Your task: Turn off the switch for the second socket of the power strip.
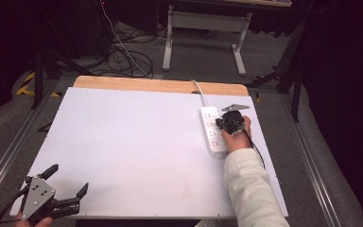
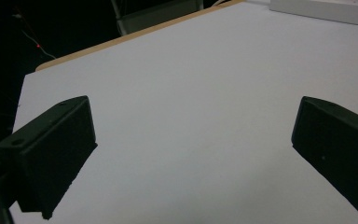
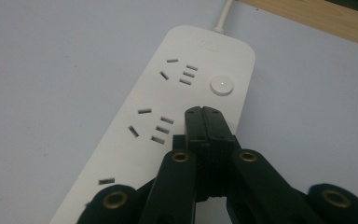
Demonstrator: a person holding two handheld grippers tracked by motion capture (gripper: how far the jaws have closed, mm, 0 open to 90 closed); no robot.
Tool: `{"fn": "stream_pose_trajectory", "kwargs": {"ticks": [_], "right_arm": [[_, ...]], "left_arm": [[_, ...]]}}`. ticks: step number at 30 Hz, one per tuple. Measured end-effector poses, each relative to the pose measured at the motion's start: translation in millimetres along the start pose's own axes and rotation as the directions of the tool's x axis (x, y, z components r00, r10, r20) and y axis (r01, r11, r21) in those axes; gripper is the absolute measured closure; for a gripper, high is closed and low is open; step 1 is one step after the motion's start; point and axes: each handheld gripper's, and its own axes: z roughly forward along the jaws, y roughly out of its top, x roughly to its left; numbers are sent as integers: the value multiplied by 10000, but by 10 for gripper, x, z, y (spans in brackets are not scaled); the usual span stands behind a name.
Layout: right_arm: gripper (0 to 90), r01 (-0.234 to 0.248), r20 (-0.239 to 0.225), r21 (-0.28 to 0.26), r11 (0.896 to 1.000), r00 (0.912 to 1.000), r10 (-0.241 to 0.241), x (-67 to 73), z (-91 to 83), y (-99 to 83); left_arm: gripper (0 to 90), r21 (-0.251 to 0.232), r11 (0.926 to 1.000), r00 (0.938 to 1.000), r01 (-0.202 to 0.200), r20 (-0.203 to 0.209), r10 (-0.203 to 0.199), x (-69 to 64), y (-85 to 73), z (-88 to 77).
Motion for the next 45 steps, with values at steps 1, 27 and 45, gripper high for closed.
{"fn": "stream_pose_trajectory", "kwargs": {"ticks": [1, 27, 45], "right_arm": [[900, -13, 4, 8, 10000, 10000, 13, 0, 0, 2], [900, 55, -244, -969, 9953, 9997, -80, 32, -315, 122], [900, -34, -584, -1605, 9870, 9983, -60, 76, -656, 198]], "left_arm": [[4, -16, 10000, 10000, 3, -6, -3, -3, 0, -1], [4, -9, 10000, 10000, -4, 64, 4, -5, 9, 14], [4, -27, 10000, 10000, -52, 64, 52, -1, 16, 23]]}}
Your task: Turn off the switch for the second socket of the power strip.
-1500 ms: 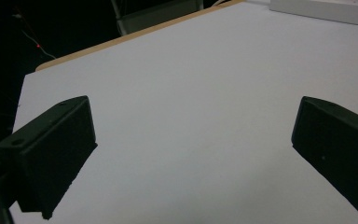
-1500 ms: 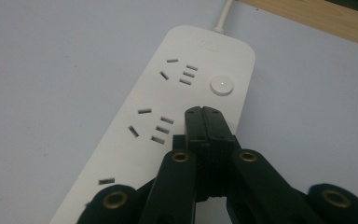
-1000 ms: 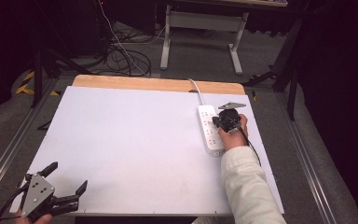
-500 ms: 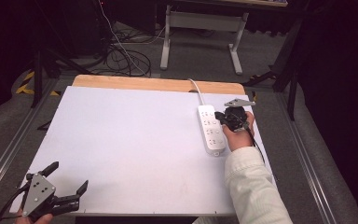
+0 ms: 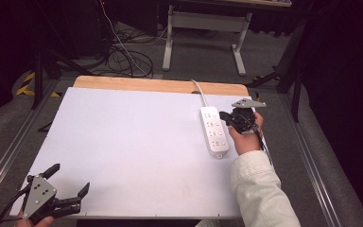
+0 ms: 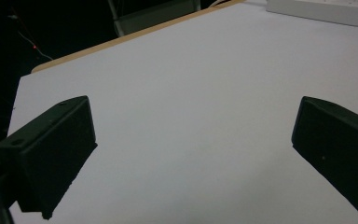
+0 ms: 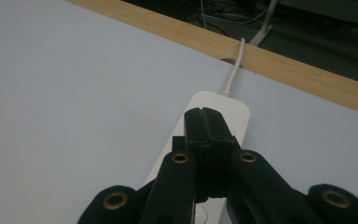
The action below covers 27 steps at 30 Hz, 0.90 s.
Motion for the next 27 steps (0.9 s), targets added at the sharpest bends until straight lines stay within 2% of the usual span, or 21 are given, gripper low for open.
{"fn": "stream_pose_trajectory", "kwargs": {"ticks": [3, 4, 9, 16, 23, 27], "right_arm": [[900, -59, -147, -121, 9999, 9999, 57, -6, -31, 3], [875, -12, -243, -205, 9998, 9997, 7, 0, -46, 7], [649, 254, -485, -537, 9982, 9984, -281, 91, -146, 40], [447, 232, -778, -1005, 9947, 9965, -311, 229, -384, 58], [352, 363, -1235, -1168, 9925, 9910, -508, 370, -589, 15], [333, 401, -1529, -1241, 9915, 9865, -590, 437, -691, -43]], "left_arm": [[4, 13, 10000, 10000, 4, 31, -4, -1, 1, 3], [4, -1, 10000, 10000, 18, 33, -18, -1, 2, 5], [4, 5, 10000, 9999, 58, 112, -58, -9, 10, 28], [4, -37, 10000, 9998, 45, 216, -45, -10, 25, 50], [4, -60, 10000, 9995, 24, 299, -22, -8, 35, 75], [4, -66, 10000, 9995, 11, 324, -8, -9, 37, 76]]}}
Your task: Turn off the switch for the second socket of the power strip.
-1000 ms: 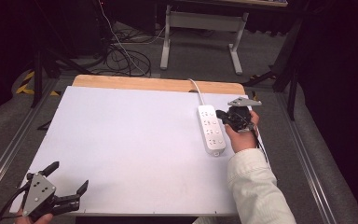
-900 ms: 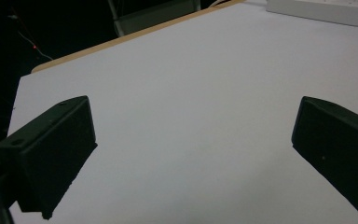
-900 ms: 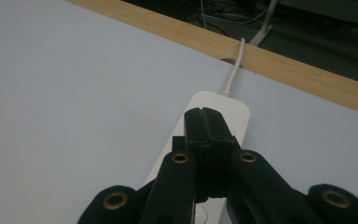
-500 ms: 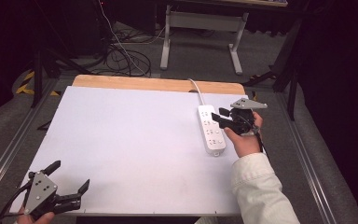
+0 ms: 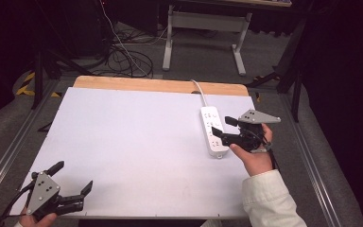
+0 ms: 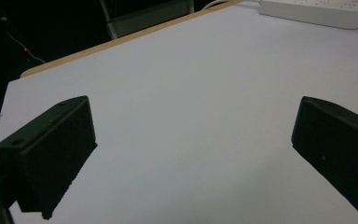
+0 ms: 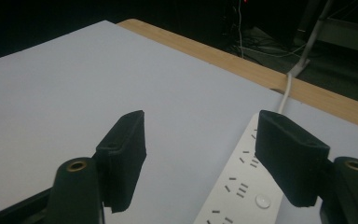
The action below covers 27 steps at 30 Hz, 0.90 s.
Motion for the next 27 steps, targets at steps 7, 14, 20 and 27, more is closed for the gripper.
{"fn": "stream_pose_trajectory", "kwargs": {"ticks": [7, 14, 20, 27], "right_arm": [[281, 8, -414, -147, 9999, 9991, -14, 111, -163, -97], [255, 230, -1113, -277, 9994, 9934, -259, 197, -301, -260], [237, -16, -1411, -457, 9990, 9900, -49, 231, -374, -445], [225, 81, -1605, -347, 9994, 9869, -135, 283, -349, -660]], "left_arm": [[4, -14, 10000, 10000, 68, 15, -68, 2, 3, -3], [4, -20, 9999, 9999, 131, 96, -131, 7, 6, -11], [4, -72, 9996, 9995, 260, 161, -258, 6, 9, -15], [4, -112, 9993, 9991, 344, 248, -341, 1, 13, -19]]}}
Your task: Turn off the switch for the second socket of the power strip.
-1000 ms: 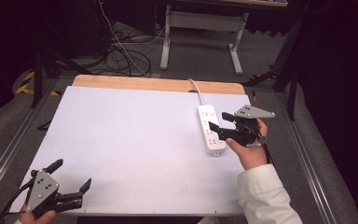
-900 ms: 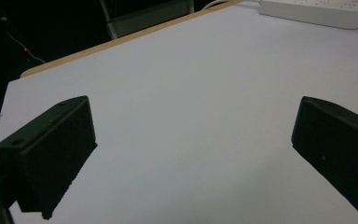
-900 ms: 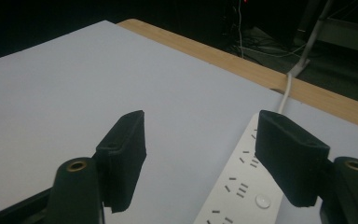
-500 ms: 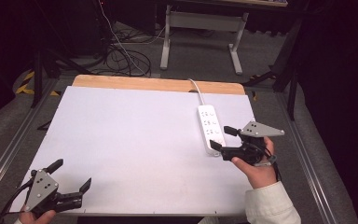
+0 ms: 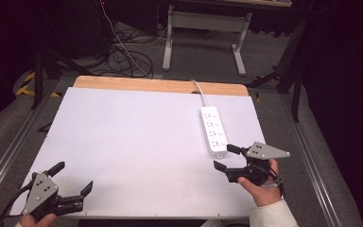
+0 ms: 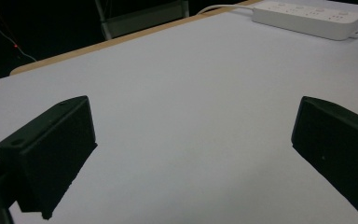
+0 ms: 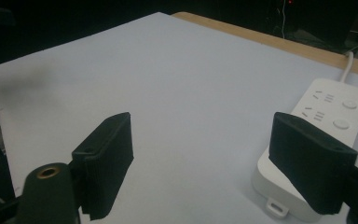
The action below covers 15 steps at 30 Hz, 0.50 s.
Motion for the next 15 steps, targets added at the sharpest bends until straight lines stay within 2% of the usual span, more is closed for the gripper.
{"fn": "stream_pose_trajectory", "kwargs": {"ticks": [3, 7, 11, 15], "right_arm": [[225, -37, -49, 164, 9999, 10000, 38, 16, 38, -105], [221, -65, -195, 83, 9999, 9998, 66, 44, 71, -204], [221, 116, -187, -5, 9999, 9998, -116, 83, 116, -305], [221, 45, -437, 57, 10000, 9990, -42, 117, 174, -439]], "left_arm": [[4, -11, 10000, 10000, -17, -32, 17, 1, -1, 1], [4, -3, 10000, 10000, -13, -8, 13, 2, -1, 0], [4, -20, 10000, 10000, 84, 50, -84, 2, 0, -1], [4, -50, 9999, 9999, 95, 41, -95, -4, -1, -2]]}}
